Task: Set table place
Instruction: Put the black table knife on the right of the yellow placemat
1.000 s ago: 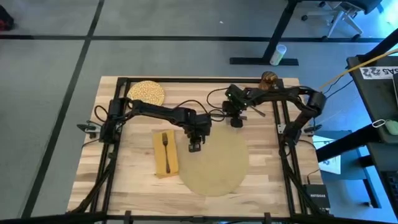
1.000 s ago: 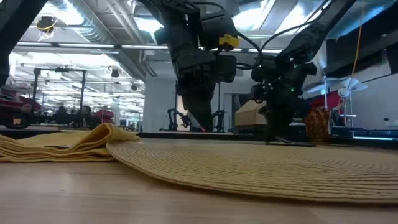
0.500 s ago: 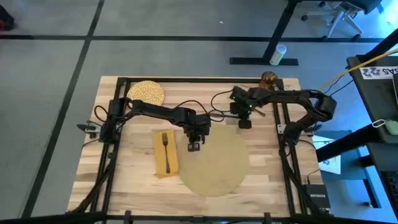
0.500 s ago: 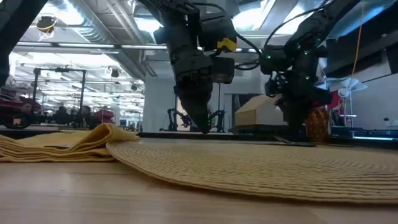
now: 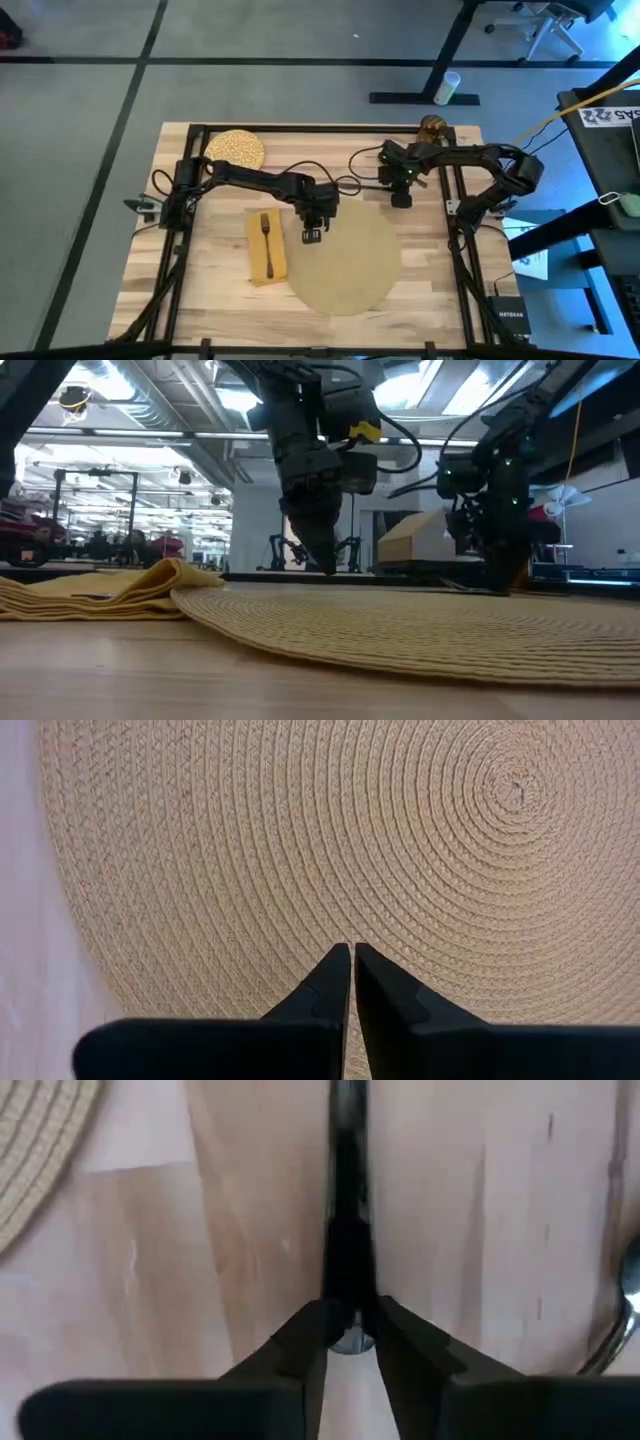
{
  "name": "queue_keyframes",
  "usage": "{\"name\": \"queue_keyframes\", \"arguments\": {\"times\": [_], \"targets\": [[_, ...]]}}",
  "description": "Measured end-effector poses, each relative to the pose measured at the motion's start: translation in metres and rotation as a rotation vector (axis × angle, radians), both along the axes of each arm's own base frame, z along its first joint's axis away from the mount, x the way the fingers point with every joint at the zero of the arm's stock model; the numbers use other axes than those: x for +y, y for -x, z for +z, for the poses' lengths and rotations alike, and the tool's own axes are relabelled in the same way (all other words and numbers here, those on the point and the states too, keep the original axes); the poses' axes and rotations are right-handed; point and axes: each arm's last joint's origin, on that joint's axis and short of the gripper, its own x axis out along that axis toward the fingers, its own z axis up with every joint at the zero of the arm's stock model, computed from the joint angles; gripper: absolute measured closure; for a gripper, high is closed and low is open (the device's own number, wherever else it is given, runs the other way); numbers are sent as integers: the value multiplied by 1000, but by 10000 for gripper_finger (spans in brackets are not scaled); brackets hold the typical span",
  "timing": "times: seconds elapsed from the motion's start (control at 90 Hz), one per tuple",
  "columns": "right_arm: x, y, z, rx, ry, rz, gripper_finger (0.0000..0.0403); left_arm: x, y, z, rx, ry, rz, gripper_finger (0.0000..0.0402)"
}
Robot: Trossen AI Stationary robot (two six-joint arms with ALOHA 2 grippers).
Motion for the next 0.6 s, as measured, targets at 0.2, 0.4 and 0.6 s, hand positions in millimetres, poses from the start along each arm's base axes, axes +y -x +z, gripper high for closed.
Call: {"name": "queue_keyframes", "arguments": {"times": [0.2, 0.4, 0.6], "targets": [[2, 2, -6, -29, -24, -20, 291, 0, 0, 0, 0, 0, -1, 400], [7, 7, -17, -75, -37, -45, 292, 0, 0, 0, -1, -1, -1, 400], [8, 9, -20, -76, -24, -75, 321, 0, 0, 0, -3, -1, -3, 400]]}}
